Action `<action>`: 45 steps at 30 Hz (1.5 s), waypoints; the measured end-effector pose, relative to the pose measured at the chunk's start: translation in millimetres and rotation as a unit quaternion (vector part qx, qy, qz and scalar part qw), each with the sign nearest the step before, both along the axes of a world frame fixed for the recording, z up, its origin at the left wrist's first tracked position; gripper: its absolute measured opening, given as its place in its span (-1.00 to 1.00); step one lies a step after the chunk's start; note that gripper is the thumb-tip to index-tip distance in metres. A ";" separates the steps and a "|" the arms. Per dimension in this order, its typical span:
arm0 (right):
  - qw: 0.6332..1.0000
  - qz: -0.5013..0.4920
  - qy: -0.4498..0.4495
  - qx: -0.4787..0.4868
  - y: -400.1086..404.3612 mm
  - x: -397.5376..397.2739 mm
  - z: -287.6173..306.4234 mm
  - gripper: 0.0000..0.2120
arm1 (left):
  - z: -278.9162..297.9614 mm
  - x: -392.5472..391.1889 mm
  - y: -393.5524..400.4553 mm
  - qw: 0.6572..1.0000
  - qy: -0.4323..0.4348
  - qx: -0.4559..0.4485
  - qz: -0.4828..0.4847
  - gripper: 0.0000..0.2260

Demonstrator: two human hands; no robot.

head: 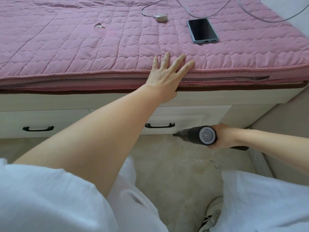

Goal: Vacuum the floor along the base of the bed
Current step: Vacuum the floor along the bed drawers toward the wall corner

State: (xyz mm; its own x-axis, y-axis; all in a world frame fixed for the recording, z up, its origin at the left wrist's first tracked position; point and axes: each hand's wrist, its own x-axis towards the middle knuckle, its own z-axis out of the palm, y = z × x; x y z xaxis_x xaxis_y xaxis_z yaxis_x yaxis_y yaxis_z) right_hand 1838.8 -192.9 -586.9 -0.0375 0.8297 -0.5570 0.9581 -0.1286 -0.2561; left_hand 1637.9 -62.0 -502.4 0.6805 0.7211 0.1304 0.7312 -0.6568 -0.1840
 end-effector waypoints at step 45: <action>0.999 0.001 -0.017 -0.037 -17.3 24.7 15.0 -0.73 | -9.8 40.1 3.8 0.999 0.007 0.036 -0.014 -0.11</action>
State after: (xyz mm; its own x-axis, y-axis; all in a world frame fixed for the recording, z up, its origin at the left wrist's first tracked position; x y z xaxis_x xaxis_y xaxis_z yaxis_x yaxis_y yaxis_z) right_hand 1863.4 -210.2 -571.9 -0.0192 0.7857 -0.6183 0.9661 -0.1447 -0.2138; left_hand 1678.0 -58.2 -512.2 0.7026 0.6905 0.1717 0.7095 -0.6617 -0.2423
